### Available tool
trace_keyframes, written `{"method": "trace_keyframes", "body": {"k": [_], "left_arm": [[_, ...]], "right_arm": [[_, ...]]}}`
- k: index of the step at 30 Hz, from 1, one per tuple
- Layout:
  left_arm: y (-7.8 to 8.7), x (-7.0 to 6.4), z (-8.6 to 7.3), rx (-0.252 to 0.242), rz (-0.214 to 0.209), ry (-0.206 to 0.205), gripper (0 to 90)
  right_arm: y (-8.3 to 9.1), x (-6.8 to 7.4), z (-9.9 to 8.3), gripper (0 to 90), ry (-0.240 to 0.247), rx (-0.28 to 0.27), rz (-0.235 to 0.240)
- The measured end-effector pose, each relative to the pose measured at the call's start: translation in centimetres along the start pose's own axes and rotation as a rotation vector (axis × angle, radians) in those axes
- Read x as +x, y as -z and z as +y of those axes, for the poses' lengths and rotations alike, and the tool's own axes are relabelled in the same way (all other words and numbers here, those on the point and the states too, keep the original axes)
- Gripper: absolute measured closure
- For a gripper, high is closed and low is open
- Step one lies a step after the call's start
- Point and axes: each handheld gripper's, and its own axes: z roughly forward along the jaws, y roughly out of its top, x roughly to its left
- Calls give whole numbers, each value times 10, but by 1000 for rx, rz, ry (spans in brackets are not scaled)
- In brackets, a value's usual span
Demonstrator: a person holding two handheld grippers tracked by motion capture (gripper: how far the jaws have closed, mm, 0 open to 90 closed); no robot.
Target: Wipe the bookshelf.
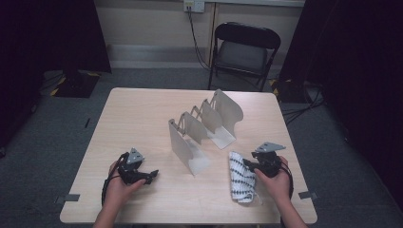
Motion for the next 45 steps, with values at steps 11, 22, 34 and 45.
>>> {"method": "trace_keyframes", "body": {"k": [11, 22, 34, 45], "left_arm": [[0, 0, 0, -2, -1, 5, 155], [0, 0, 0, -2, 1, 6, 156], [-1, 0, 0, -1, 0, 9, 157], [-1, 0, 0, -1, 0, 9, 157]], "right_arm": [[6, 18, 11, 404, -12, -48, 54], [24, 38, -26, 446, 15, -6, 123], [-15, 70, 6, 556, 85, -7, 226], [-44, 102, 42, 590, 180, 8, 304]]}}
